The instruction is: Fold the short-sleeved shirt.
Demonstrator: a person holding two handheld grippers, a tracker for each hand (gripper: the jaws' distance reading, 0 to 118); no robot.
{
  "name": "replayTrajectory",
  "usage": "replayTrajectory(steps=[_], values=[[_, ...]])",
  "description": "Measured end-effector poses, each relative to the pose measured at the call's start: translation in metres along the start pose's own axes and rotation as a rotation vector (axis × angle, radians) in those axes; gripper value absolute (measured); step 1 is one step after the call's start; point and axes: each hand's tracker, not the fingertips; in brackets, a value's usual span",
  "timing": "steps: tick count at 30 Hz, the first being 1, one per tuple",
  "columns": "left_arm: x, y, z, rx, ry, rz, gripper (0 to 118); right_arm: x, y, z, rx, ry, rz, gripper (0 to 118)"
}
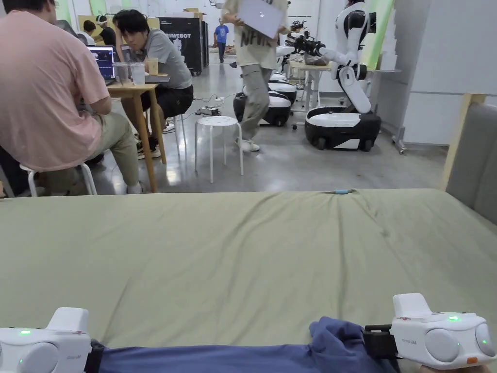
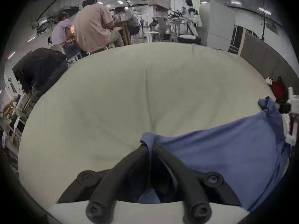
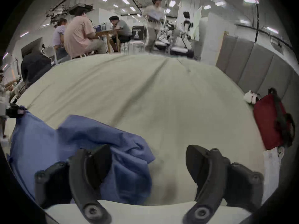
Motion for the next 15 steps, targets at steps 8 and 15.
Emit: replayTrajectory(steps=[8,15], values=[[0.005,0.001,0.030,0.045,0.005,0.000,0,-0.020,-0.006,0.032,0.002,0.116,0.006,6],[0.009,-0.018,0.122,0.135,-0.014,0.019,0,-0.005,-0.015,0.156,0.178,0.062,0.041,6]])
